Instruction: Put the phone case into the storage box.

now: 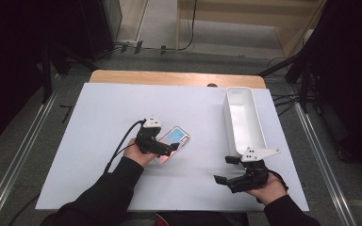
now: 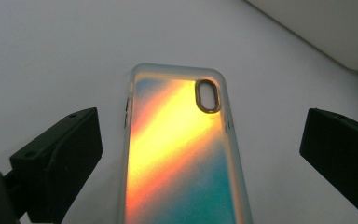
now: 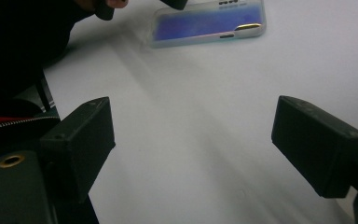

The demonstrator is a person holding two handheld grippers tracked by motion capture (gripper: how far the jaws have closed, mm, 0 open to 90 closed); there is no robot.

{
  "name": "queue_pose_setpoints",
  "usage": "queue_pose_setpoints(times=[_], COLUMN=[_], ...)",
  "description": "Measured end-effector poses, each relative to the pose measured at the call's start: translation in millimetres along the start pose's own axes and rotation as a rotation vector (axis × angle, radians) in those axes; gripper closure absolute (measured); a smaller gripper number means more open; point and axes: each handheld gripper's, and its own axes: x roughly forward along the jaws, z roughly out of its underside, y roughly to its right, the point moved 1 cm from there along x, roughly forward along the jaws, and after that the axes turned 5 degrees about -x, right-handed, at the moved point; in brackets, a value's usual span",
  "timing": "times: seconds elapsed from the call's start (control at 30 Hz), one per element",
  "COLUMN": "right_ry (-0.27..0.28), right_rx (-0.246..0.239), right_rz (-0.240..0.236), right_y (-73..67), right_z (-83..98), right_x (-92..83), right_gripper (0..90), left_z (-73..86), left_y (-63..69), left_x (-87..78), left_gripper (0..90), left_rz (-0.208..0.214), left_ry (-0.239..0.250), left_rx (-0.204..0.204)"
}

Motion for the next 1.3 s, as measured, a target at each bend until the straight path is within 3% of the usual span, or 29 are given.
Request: queue_pose_setpoints(times=[0.17, 0.37, 0.6, 0.93, 1.07, 1.23, 1.3], right_ry=[-0.002, -0.007, -0.007, -0.007, -0.01, -0.012, -0.01], right_rx=[0.002, 0.005, 0.005, 0.001, -0.007, -0.012, -0.011], right_rz=[-0.003, -0.007, -0.007, -0.006, -0.004, -0.004, -0.005], right_y=[-0.6, -1.2, -1.3, -1.4, -1.6, -1.9, -2.0], right_z=[0.2, 0.2, 0.3, 0.4, 0.7, 0.7, 0.7], right_x=[-0.6, -0.5, -0.5, -0.3, 0.1, 0.4, 0.3], right_gripper=[12.0, 11.9, 11.9, 12.0, 11.9, 11.9, 11.9], left_z=[4.9, 10.2, 15.0, 17.0, 17.3, 18.0, 18.1], left_y=[0.9, -3.8, -0.8, 4.0, 4.6, 7.8, 7.6], left_x=[8.5, 13.4, 19.6, 22.6, 23.1, 24.2, 23.9], left_gripper=[0.0, 0.0, 0.0, 0.0, 0.0, 2.1, 4.2], left_rz=[-0.026, -0.038, -0.054, -0.101, -0.106, -0.15, -0.153], left_ry=[-0.036, -0.049, -0.081, -0.095, -0.098, -0.103, -0.099], left_rx=[0.032, 0.021, 0.052, 0.11, 0.115, 0.144, 0.138])
